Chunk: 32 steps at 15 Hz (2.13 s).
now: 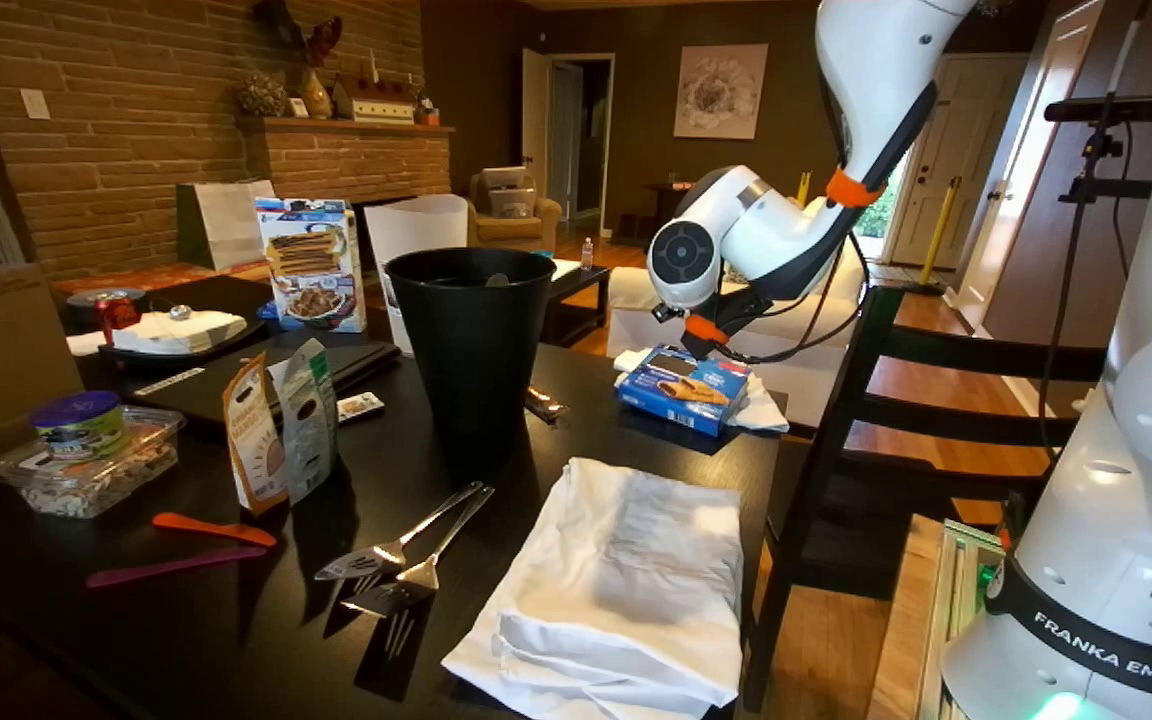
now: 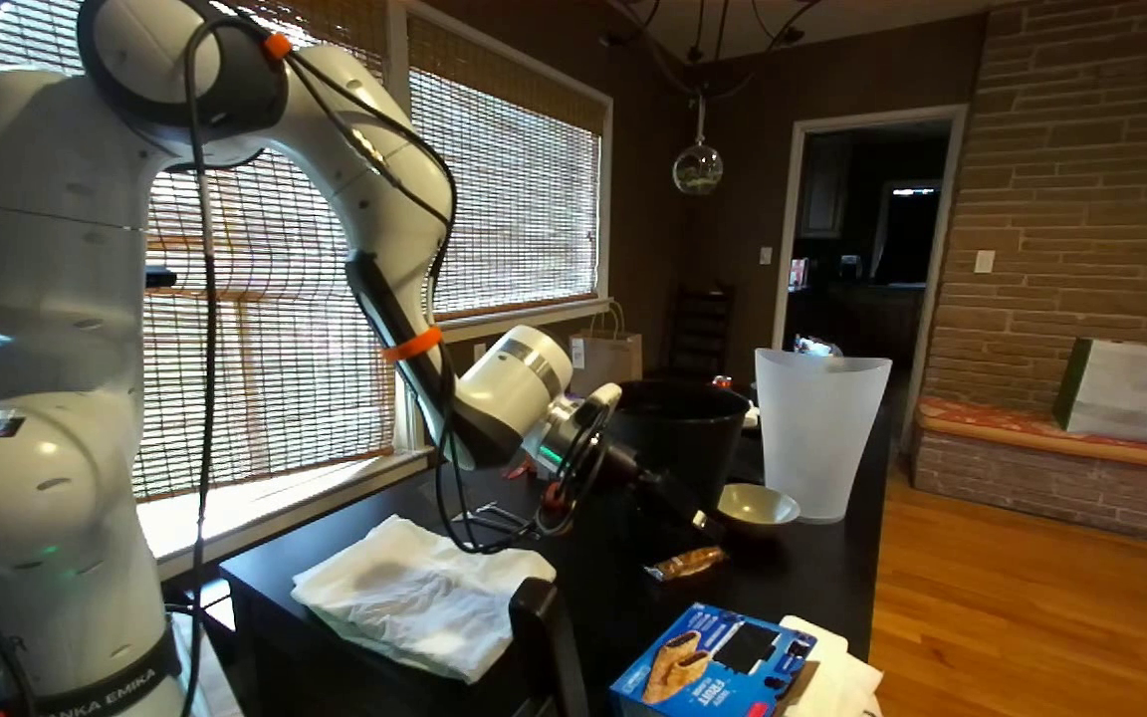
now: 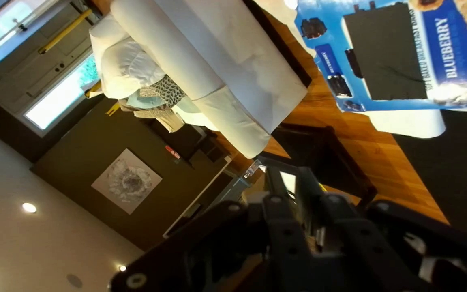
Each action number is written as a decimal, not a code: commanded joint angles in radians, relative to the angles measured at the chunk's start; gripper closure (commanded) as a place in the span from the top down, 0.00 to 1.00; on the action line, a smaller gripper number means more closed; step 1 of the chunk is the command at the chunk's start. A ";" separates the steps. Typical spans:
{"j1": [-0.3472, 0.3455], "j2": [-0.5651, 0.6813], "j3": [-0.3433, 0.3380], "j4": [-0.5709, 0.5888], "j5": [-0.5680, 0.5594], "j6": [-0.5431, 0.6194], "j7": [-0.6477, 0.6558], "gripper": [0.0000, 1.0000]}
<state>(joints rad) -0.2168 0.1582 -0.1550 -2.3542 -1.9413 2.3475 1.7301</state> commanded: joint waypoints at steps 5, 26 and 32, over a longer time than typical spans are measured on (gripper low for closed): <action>-0.052 0.014 -0.029 0.057 0.201 0.118 -0.132 0.66; -0.341 0.264 0.053 0.297 0.997 0.366 -0.969 1.00; -0.599 0.317 0.337 0.397 1.403 0.284 -1.423 1.00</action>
<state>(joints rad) -0.7296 0.4478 0.0872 -2.0387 -0.7014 2.6850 0.5013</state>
